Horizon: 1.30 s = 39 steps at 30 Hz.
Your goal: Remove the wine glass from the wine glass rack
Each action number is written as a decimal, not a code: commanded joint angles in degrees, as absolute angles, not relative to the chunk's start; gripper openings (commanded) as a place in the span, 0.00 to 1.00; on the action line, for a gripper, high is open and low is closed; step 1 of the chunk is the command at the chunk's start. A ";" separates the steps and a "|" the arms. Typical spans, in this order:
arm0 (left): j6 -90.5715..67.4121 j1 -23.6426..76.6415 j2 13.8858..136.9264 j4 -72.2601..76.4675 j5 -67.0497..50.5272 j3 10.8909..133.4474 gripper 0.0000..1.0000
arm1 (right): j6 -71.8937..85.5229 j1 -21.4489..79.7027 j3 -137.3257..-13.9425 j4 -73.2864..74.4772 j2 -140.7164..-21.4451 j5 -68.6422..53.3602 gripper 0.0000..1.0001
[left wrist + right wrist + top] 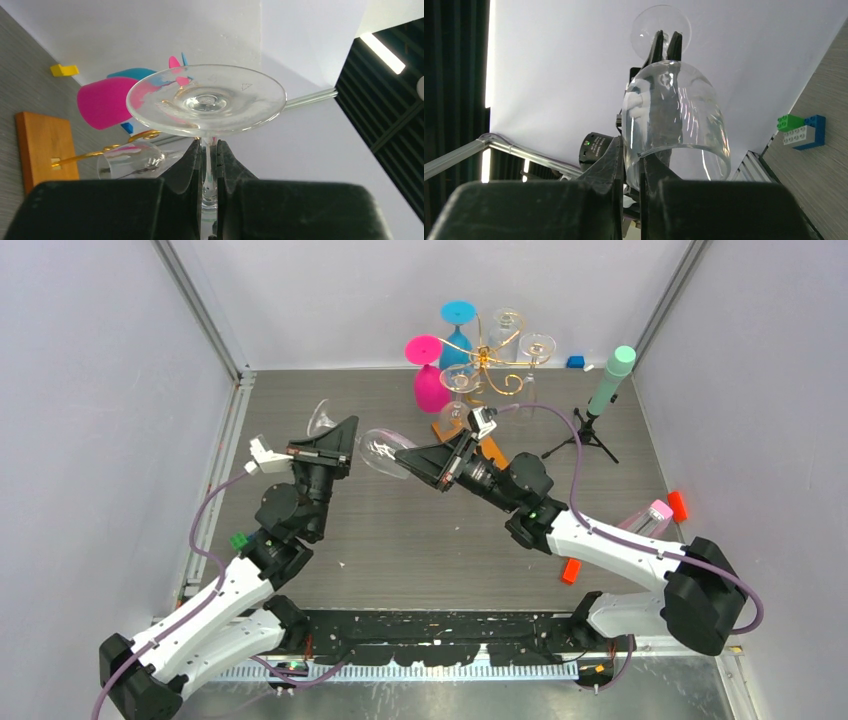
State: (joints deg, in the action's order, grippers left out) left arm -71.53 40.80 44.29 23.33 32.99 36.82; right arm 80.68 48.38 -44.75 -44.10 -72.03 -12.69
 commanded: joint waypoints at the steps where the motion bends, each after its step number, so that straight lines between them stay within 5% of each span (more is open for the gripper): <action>1: -72.04 40.96 43.09 27.34 33.09 35.86 0.12 | 80.12 48.79 -47.10 -48.73 -71.58 -9.32 0.02; 16: -67.61 40.96 37.31 19.37 31.19 34.50 0.88 | 75.20 48.79 -48.93 -44.72 -70.26 -7.05 0.00; 24: -62.07 41.01 28.87 -5.99 25.39 35.42 0.89 | 65.57 48.79 -52.84 -26.28 -66.80 -6.05 0.00; 39: -28.77 40.96 22.19 -32.09 27.74 46.75 0.91 | 41.69 48.78 -77.95 54.38 -64.85 11.47 0.00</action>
